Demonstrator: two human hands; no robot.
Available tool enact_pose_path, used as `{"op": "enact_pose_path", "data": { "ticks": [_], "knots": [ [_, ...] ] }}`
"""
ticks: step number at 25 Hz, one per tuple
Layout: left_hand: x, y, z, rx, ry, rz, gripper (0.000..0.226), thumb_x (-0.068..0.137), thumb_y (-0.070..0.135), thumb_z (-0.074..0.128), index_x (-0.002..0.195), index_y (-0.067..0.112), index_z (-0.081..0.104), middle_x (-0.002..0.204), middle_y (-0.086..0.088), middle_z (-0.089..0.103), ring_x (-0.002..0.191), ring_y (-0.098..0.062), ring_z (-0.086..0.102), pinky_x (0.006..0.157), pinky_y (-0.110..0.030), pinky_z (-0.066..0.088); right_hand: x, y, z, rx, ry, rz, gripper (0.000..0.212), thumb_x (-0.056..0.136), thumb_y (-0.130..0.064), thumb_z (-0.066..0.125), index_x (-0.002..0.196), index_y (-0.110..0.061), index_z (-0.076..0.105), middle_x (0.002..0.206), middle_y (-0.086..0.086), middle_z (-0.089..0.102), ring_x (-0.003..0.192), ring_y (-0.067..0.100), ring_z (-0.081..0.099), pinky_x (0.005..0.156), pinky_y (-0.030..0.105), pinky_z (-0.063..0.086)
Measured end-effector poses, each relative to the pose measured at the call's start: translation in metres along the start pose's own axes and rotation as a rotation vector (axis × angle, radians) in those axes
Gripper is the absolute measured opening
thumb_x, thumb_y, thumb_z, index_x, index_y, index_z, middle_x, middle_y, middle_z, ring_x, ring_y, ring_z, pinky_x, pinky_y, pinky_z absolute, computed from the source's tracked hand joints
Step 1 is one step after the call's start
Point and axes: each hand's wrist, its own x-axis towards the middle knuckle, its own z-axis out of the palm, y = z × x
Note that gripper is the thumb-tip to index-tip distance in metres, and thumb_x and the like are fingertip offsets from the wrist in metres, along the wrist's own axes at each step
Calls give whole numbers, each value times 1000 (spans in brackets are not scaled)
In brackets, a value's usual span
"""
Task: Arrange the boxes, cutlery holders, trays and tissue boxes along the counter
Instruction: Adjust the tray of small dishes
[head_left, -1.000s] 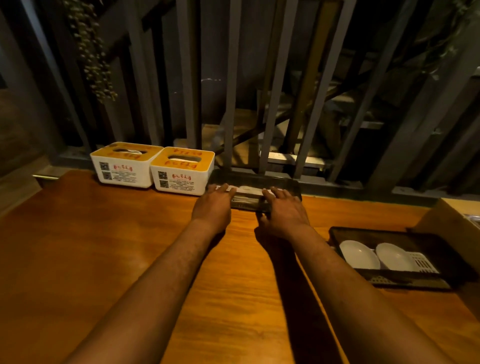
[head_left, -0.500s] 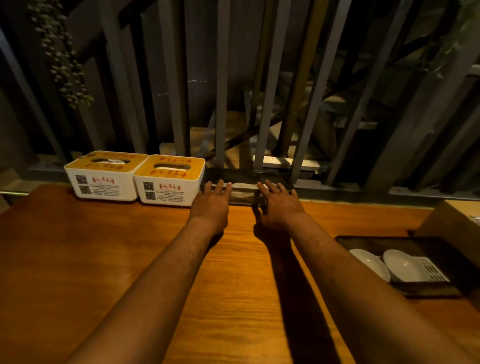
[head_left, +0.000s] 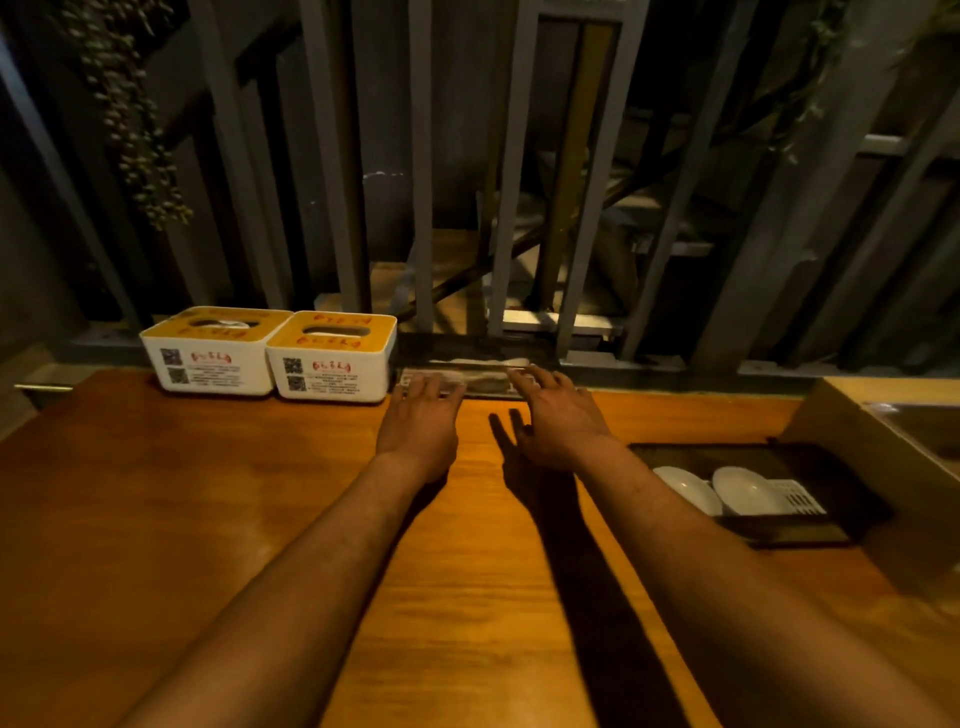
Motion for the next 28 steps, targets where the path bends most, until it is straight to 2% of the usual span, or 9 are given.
{"op": "enact_pose_path", "data": {
  "ticks": [4, 8, 10, 14, 18, 22, 28],
  "knots": [
    [-48, 67, -25, -163, 91, 53, 51, 93, 31, 55, 143, 29, 45, 147, -4, 46, 137, -25, 36, 111, -40, 32, -77, 29, -17, 64, 56, 42, 65, 89, -40, 60, 148, -32, 35, 156, 5, 32, 141, 29, 31, 109, 49, 37],
    [-86, 163, -30, -220, 112, 138, 44, 91, 34, 56, 135, 32, 54, 138, -2, 54, 129, -23, 44, 105, -37, 37, -146, 102, -21, 123, 116, 70, 47, 87, -32, 63, 133, -29, 56, 139, 5, 51, 127, 27, 46, 102, 43, 43],
    [-98, 208, -28, -210, 93, 155, 44, 91, 36, 56, 134, 31, 55, 138, -3, 54, 128, -23, 44, 104, -37, 37, -171, 139, -23, 168, 145, 121, 42, 86, -33, 63, 128, -29, 61, 135, 5, 54, 124, 27, 47, 100, 43, 43],
    [-112, 275, -21, -136, 68, 132, 44, 94, 39, 55, 137, 32, 51, 143, -2, 49, 133, -23, 40, 107, -37, 34, -207, 201, -31, 144, 167, 170, 42, 88, -36, 63, 129, -30, 60, 134, 3, 53, 124, 25, 47, 101, 43, 42],
    [-117, 299, -18, -99, 48, 82, 49, 92, 37, 56, 140, 33, 45, 144, -3, 47, 132, -24, 41, 103, -39, 40, -227, 230, -32, 131, 89, 132, 56, 86, -38, 63, 140, -35, 49, 141, 3, 49, 129, 26, 45, 106, 42, 42],
    [-116, 295, -12, -59, 22, 35, 57, 93, 37, 55, 146, 32, 34, 150, -4, 40, 138, -25, 35, 104, -40, 41, -222, 233, -30, 111, 54, 27, 64, 88, -34, 63, 147, -37, 38, 155, -3, 37, 143, 23, 30, 117, 43, 28],
    [-87, 270, -5, -52, -4, -18, 59, 97, 33, 50, 151, 28, 27, 156, -7, 31, 145, -30, 25, 111, -42, 34, -184, 225, -19, 116, 8, -22, 74, 88, -28, 63, 151, -33, 26, 162, -2, 24, 150, 23, 16, 122, 45, 9]
  ]
}}
